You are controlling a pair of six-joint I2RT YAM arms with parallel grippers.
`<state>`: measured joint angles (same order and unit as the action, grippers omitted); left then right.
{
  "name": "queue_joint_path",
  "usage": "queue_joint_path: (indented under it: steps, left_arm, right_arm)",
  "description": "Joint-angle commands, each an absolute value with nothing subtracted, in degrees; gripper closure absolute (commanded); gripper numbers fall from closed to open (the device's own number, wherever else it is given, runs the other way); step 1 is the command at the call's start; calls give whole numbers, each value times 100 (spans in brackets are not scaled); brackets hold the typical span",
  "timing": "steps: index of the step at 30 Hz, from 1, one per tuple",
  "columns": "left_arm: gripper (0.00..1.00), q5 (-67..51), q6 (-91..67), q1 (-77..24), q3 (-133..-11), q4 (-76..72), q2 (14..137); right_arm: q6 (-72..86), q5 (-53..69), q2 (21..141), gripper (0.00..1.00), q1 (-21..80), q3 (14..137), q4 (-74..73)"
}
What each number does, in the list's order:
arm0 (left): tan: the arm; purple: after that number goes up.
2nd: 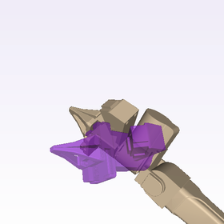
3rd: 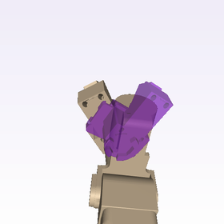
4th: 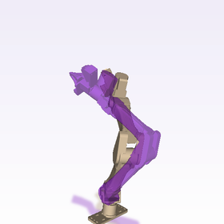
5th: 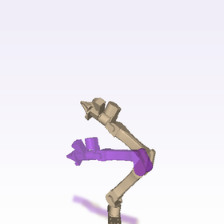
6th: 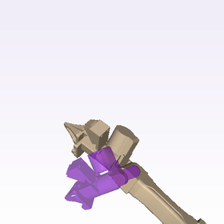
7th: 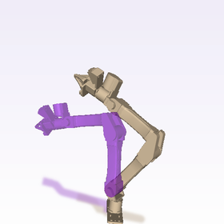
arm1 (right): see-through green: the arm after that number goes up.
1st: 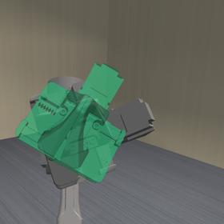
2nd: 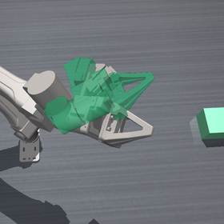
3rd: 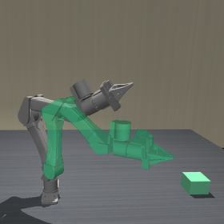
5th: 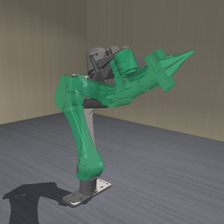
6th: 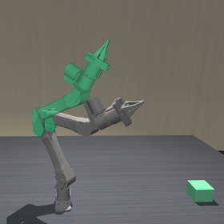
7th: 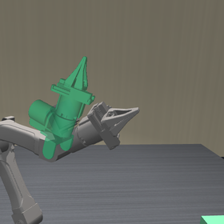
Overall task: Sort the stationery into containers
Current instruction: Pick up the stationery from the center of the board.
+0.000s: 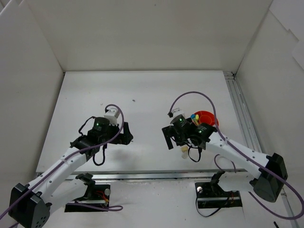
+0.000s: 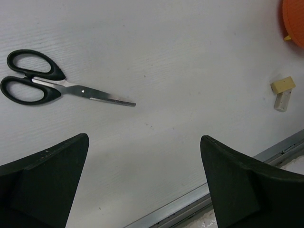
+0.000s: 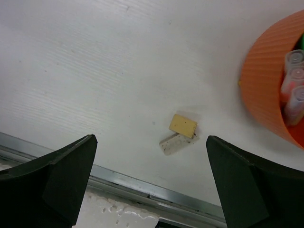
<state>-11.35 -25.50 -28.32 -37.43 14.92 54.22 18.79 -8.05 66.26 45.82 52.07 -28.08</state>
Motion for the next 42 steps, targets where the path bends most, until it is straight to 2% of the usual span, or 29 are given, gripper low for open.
queue_joint_path:
  steps: [1, 6, 10, 14, 15, 18, 23, 24, 26, 27, 33, 42]
  left_arm:
    - [1, -853, -2883, -2786, -3788, 1634, 5194]
    - [0, -527, -2988, -2786, -3797, 1854, 5142]
    - [1, -536, -2988, -2786, -3744, 1854, 5098]
    - [0, -431, -3015, -2786, -3744, 1837, 5063]
    - [1, -439, -3015, -2786, -3744, 1828, 5062]
    - [1, -413, -3006, -2786, -3753, 1802, 5106]
    - [0, -396, -2980, -2786, -3797, 1784, 5203]
    - [1, -396, -2988, -2786, -3797, 1767, 5238]
    - [1, -387, -2971, -2786, -3805, 1740, 5265]
    - [1, -378, -2971, -2786, -3814, 1740, 5291]
    - [0, -343, -2927, -2786, -3841, 1766, 5256]
    - [1, -202, -2813, -2786, -3999, 1837, 5142]
  right_arm:
    - [2248, -1555, 7135, 2, 4772, 5212, -2927]
    - [2715, -1837, 8120, 2, 4615, 5203, -2909]
    - [2812, -1539, 8621, 12, 4369, 5195, -2909]
    - [2962, -1319, 8745, 15, 4097, 5037, -2892]
    - [3014, -1292, 8763, 17, 4044, 4984, -2892]
    - [3041, -1222, 8780, 34, 3903, 4826, -2883]
    - [2988, -993, 8728, 38, 3885, 4799, -2865]
    - [2971, -967, 8719, 48, 3867, 4790, -2874]
    - [2927, -932, 8728, 59, 3867, 4799, -2856]
    - [2866, -853, 8736, 68, 3867, 4799, -2856]
    - [2760, -624, 8640, 100, 3867, 4816, -2804]
    - [1917, -589, 7656, 100, 3754, 5659, -2698]
